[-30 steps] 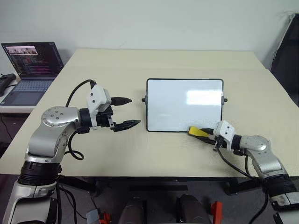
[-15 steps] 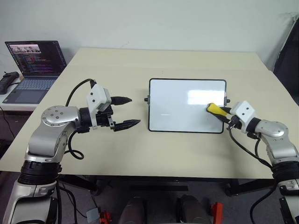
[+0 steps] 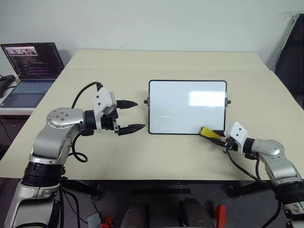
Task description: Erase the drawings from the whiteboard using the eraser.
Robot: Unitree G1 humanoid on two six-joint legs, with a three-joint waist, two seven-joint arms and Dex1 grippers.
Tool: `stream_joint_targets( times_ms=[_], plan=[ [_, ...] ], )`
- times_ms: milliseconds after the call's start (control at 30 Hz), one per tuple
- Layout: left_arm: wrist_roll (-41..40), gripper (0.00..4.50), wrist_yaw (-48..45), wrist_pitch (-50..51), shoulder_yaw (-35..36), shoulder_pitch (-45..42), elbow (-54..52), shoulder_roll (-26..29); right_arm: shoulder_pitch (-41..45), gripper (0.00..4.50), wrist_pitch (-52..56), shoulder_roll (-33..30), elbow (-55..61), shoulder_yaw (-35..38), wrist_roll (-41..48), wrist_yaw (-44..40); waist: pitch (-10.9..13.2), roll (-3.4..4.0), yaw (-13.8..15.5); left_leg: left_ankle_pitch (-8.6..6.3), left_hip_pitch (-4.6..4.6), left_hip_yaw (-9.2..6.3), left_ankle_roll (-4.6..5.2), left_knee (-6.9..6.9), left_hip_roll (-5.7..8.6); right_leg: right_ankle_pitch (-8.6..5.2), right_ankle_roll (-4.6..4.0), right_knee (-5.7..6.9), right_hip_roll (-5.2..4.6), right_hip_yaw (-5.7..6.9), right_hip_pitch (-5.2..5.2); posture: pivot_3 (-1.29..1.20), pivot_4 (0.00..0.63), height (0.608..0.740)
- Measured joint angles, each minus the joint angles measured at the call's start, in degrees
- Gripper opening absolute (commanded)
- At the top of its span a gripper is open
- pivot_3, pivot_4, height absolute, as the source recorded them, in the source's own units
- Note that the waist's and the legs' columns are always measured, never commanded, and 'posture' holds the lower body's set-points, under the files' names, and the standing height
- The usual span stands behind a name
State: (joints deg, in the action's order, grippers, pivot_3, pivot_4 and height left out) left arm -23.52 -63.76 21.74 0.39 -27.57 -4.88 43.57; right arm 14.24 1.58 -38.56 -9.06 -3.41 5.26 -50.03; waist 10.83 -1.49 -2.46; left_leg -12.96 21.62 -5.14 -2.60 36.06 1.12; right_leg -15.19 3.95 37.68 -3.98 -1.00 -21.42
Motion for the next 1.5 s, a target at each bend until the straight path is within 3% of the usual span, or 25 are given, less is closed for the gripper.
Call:
stream_joint_targets(
  times_ms=[167, 233, 367, 500, 633, 800, 967, 1467, 1500],
  plan=[
    [0.1, 4.5, -0.2, -0.2, -0.1, -0.2, 0.2, -0.2, -0.9, 0.97, 5.3, -2.6, 5.1, 0.8, 0.9, 0.0, 0.1, 0.08, 0.3, 0.0, 0.21, 0.0, 0.0, 0.0, 0.03, 0.0, 0.01, -0.02, -0.02, -0.01, -0.21, 0.0, 0.15, 0.74],
    [0.1, 4.5, -0.3, -0.7, -0.2, -0.3, 0.8, -0.4, 0.2, 0.97, 13.6, -4.9, 10.4, 6.7, 7.6, 0.0, 0.2, 0.27, 0.6, 0.01, 0.63, 0.04, 0.0, 0.02, 0.09, 0.12, 0.0, 0.03, -0.07, -0.1, -0.62, 0.0, 0.15, 0.74],
    [-0.1, 4.5, -0.5, -0.8, -0.7, -1.7, 1.0, -2.7, 11.9, 0.97, 22.7, -7.5, 14.6, 26.2, 23.7, 3.9, 0.2, 0.36, 0.8, 0.0, 1.04, -0.16, -0.01, 0.0, 0.11, 0.25, -0.19, 0.0, -0.06, 0.14, -0.88, 0.0, 0.15, 0.74],
    [-0.4, 4.5, -0.5, -0.7, -1.8, -2.1, 0.7, -5.0, 11.3, 0.97, 21.0, -13.0, 4.9, 35.8, 22.5, 8.2, 0.0, -0.07, 2.2, -0.07, 1.27, -0.45, -0.06, -0.09, 0.11, 0.15, -0.23, -0.48, -0.05, 0.5, -0.77, 0.0, 0.15, 0.74],
    [-0.5, 4.5, -0.6, -0.5, -3.9, -3.1, 0.6, -7.8, 7.9, 0.97, 20.0, -12.4, -11.8, 36.1, 16.1, 16.4, 0.1, 0.19, 2.3, -0.08, 1.33, 0.03, -0.04, -0.07, 0.27, 0.29, 0.01, -0.62, -0.21, 0.06, -0.87, 0.0, 0.15, 0.74],
    [-0.6, 4.5, -1.1, -0.5, -8.3, -4.8, -0.4, -12.4, 5.4, 0.97, 18.9, -9.9, -19.3, 31.9, 11.2, 20.1, 0.1, 0.37, 1.1, -0.07, 1.2, 0.15, -0.02, -0.07, 0.17, 0.29, 0.0, -0.56, -0.12, -0.03, -0.85, 0.0, 0.15, 0.74],
    [-0.6, 4.5, -1.9, -0.5, -10.1, -4.8, -1.1, -13.9, 7.5, 0.97, 16.6, -8.3, -26.0, 28.0, 9.0, 21.0, 0.0, 0.45, -0.4, -0.04, 1.1, 0.3, 0.02, -0.04, 0.16, 0.29, 0.02, -0.52, -0.09, -0.2, -0.83, 0.0, 0.15, 0.74],
    [1.0, 4.5, -0.8, -0.7, -9.9, -5.9, 0.9, -12.8, 12.7, 0.97, 10.2, -8.5, -38.6, 24.3, 6.7, 18.6, 0.0, 0.47, -0.2, -0.03, 1.11, 0.28, 0.03, -0.02, 0.17, 0.32, 0.07, -0.56, -0.09, -0.2, -0.8, 0.0, 0.15, 0.74],
    [1.1, 4.5, -0.5, -0.7, -9.8, -5.9, 0.9, -12.6, 13.1, 1.69, 10.2, -8.5, -39.0, 24.2, 6.7, 18.5, 0.0, 0.47, -0.2, -0.03, 1.11, 0.29, 0.03, -0.02, 0.17, 0.33, 0.07, -0.56, -0.09, -0.21, -0.8, 0.0, 0.15, 0.74]
  ],
)
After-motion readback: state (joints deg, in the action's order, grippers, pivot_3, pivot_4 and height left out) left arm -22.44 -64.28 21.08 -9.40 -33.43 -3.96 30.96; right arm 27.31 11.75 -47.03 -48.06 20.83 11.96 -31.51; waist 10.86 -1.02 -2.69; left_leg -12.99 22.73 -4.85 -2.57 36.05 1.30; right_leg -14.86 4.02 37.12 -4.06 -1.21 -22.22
